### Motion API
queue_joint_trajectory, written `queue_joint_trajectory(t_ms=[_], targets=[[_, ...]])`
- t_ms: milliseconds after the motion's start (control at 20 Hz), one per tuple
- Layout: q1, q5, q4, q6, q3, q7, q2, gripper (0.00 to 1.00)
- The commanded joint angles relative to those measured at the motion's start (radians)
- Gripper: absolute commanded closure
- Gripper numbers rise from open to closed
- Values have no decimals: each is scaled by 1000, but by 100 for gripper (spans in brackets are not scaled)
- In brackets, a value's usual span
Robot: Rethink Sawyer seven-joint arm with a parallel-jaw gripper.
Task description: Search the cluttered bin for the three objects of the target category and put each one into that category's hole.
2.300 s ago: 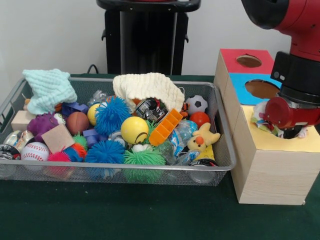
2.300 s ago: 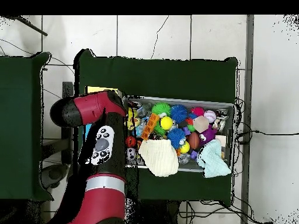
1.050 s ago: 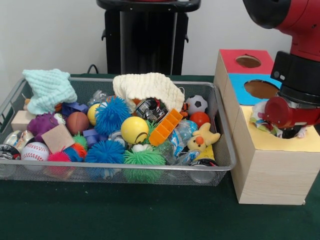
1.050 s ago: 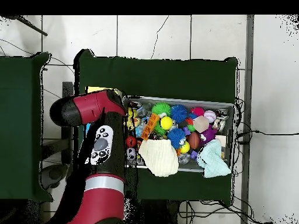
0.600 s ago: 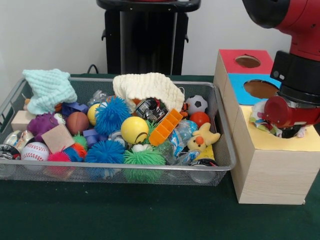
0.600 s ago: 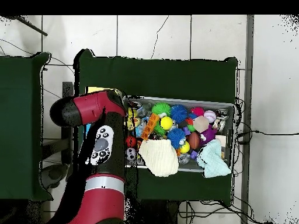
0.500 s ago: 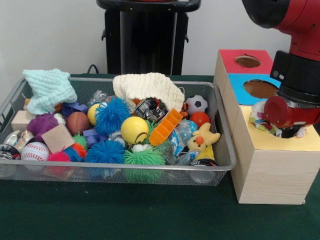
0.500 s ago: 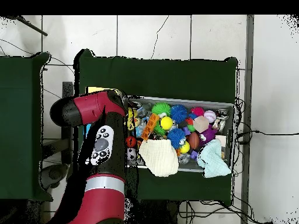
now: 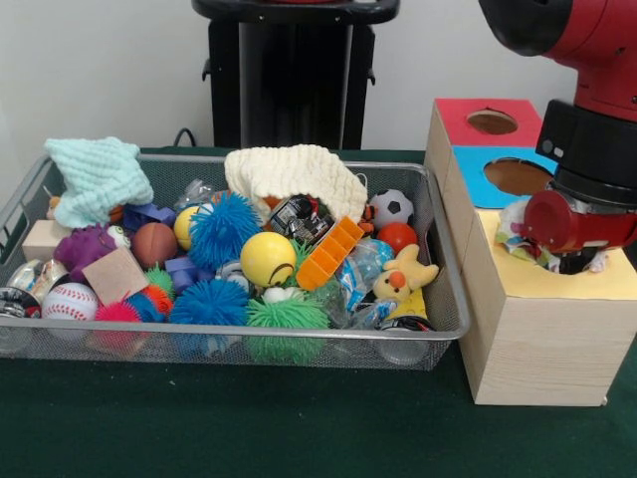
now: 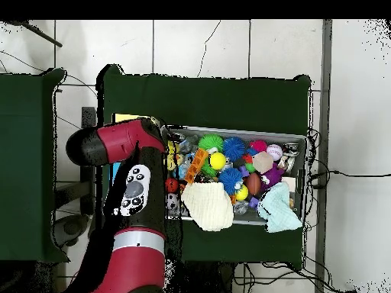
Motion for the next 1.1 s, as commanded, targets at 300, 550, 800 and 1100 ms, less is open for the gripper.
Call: queue_joint_trajectory(t_ms=[300,550,800,1100], targets=[[-22,-26,180,55,92,36,-72,100],[-22,3,224,86,98,52,-153,100],[-31,9,242,83,109,54,-175,100],[-49,14,271,64,133,47,-196,100]])
